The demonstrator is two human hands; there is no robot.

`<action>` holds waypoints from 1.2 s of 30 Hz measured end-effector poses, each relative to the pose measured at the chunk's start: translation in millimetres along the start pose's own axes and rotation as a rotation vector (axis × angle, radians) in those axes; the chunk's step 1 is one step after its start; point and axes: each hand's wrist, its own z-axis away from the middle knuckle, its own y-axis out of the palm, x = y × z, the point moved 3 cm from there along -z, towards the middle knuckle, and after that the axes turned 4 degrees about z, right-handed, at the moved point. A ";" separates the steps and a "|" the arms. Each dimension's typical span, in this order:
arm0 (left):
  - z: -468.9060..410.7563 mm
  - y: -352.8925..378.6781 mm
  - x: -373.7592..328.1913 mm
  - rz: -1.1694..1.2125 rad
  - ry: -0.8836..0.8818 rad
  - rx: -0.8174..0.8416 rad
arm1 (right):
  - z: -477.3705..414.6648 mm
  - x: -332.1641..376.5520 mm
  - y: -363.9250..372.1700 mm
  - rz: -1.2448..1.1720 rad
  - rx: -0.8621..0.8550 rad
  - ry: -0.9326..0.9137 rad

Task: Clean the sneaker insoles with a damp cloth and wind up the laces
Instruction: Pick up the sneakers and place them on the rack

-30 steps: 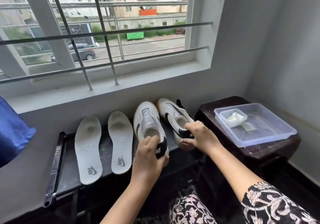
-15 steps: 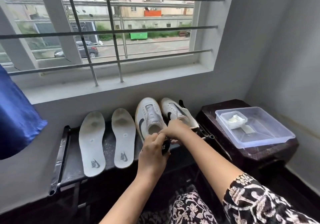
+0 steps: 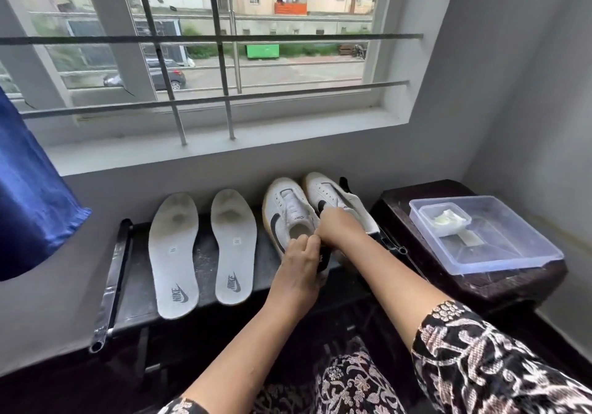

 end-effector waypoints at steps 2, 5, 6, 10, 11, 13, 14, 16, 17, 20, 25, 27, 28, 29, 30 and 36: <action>-0.8 3.4 -0.2 -0.003 0.032 -0.001 | -1.7 -2.7 0.2 0.023 -0.045 -0.006; -3.5 7.5 -1.1 -0.010 0.055 0.007 | -2.8 -6.2 -1.7 0.085 -0.121 -0.034; -4.0 8.4 -0.7 -0.011 0.061 0.004 | -3.5 -6.8 -1.7 0.109 -0.146 -0.052; -5.5 9.5 2.6 0.043 0.071 -0.006 | -7.0 -8.2 -2.3 0.153 -0.231 -0.077; -6.1 9.3 3.6 0.055 0.072 -0.018 | -8.5 -7.6 -2.2 0.162 -0.255 -0.082; -9.2 8.0 5.6 0.064 0.075 -0.030 | -12.9 -4.9 -5.1 0.165 -0.328 -0.105; -12.2 7.8 7.5 0.070 0.070 -0.028 | -17.2 -3.1 -7.6 0.148 -0.360 -0.111; -19.6 7.6 14.3 0.086 0.053 -0.014 | -27.8 -0.7 -11.0 0.091 -0.368 -0.100; -21.4 7.5 16.7 0.084 0.048 -0.006 | -31.4 0.1 -12.0 0.066 -0.349 -0.091; -21.4 11.6 19.8 0.032 0.042 0.046 | -41.4 3.6 -6.8 0.088 -0.250 -0.058; -12.6 14.1 9.1 0.089 0.026 0.086 | -38.2 5.1 -1.0 0.174 -0.224 -0.053; -13.8 12.5 6.9 0.097 0.015 0.087 | -39.3 6.8 -3.8 0.178 -0.172 -0.034; -14.3 11.0 5.6 0.098 0.006 0.091 | -40.1 8.2 -6.0 0.181 -0.138 -0.022; -14.7 10.4 4.7 0.098 -0.005 0.095 | -40.2 9.5 -8.1 0.183 -0.103 -0.012; -14.5 9.5 3.8 0.096 -0.019 0.103 | -39.7 11.0 -11.1 0.185 -0.064 -0.004; -9.4 1.1 6.1 0.041 -0.015 0.136 | -26.4 21.1 -31.5 0.143 0.044 0.037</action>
